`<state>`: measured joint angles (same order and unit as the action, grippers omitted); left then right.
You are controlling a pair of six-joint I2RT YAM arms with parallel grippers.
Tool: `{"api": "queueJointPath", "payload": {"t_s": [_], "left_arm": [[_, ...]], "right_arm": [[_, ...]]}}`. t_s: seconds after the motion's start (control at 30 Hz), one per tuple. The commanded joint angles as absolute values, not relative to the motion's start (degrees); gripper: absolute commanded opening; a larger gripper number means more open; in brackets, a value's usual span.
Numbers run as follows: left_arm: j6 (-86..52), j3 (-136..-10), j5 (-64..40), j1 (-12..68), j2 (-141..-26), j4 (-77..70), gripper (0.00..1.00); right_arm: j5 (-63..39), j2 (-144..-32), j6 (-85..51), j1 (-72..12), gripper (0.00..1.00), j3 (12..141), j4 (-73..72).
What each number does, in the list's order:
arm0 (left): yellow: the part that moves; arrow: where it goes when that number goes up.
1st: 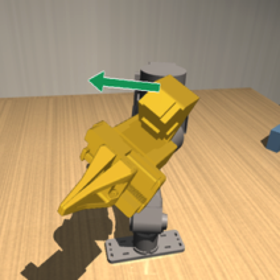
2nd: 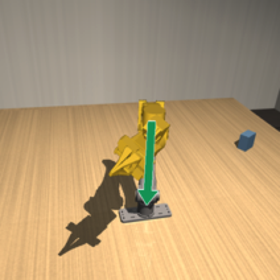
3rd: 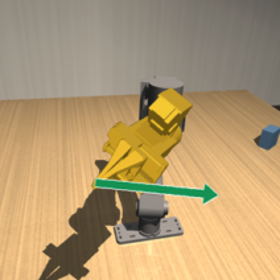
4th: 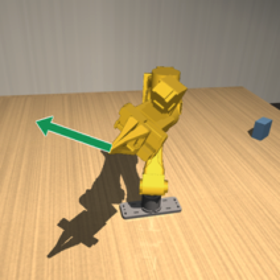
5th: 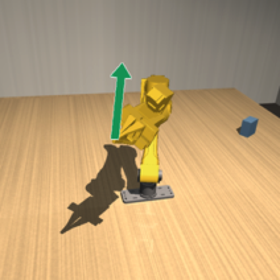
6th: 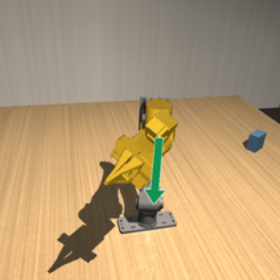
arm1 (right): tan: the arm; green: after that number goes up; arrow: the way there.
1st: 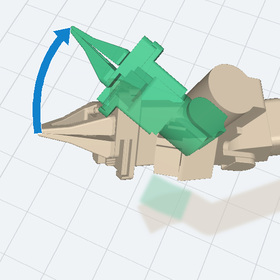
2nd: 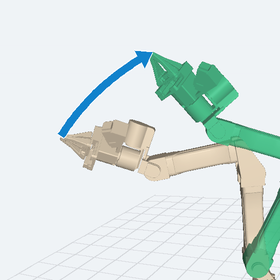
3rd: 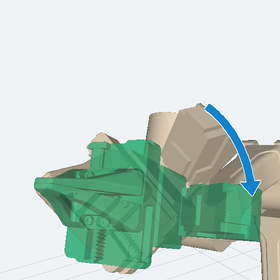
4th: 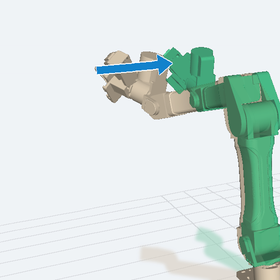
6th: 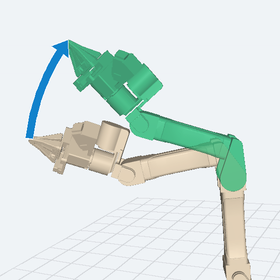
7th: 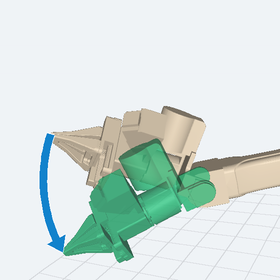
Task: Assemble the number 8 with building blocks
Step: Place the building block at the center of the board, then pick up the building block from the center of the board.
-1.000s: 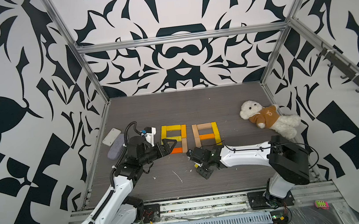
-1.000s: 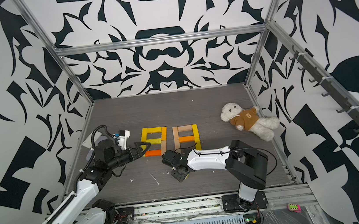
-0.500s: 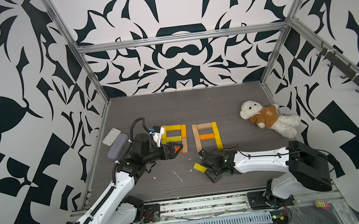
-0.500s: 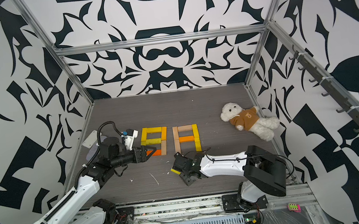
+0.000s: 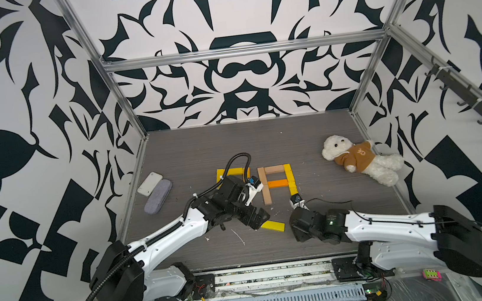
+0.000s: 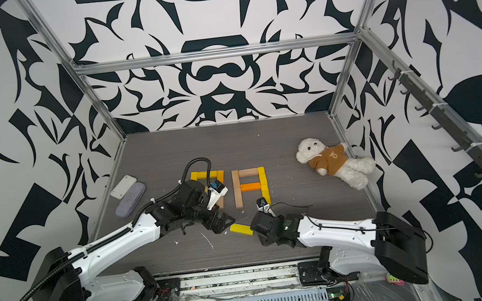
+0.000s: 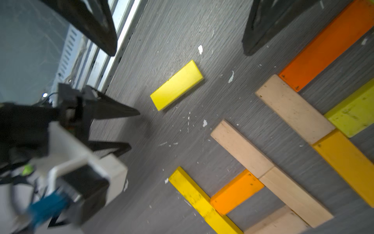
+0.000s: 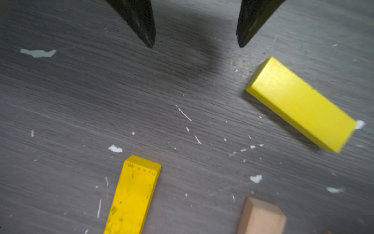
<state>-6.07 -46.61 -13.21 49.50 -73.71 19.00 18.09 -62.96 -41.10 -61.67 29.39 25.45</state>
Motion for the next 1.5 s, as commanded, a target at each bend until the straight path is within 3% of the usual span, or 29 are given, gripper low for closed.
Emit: {"api": "queueJointPath", "payload": {"t_s": [0.0, 0.23, 0.43, 0.57, 0.73, 1.47], "left_arm": [[2.63, -50.06, -9.67, 52.85, -77.16, 23.62, 1.00], [12.64, -56.38, -2.36, 59.64, -86.71, 30.25, 1.00], [18.72, -60.77, -0.87, 60.13, -92.82, 34.78, 0.94], [21.73, -63.37, -0.46, 60.45, -95.81, 36.71, 0.86], [24.84, -65.92, 0.42, 61.26, -100.40, 38.39, 0.86], [27.54, -73.39, -1.67, 62.23, -109.95, 40.00, 0.61]], "right_arm": [[19.78, -53.54, -42.61, -61.52, 0.70, 28.05, 25.53], [21.39, -31.93, -40.74, -61.44, 0.84, 28.18, 31.37], [19.20, -22.32, -39.01, -61.44, 0.85, 32.25, 39.02], [18.57, -20.11, -37.57, -61.44, 0.82, 34.72, 43.69], [20.44, -18.77, -36.68, -61.44, 0.79, 35.95, 45.63], [20.73, -20.29, -36.65, -61.46, 0.75, 35.77, 45.78]]}}
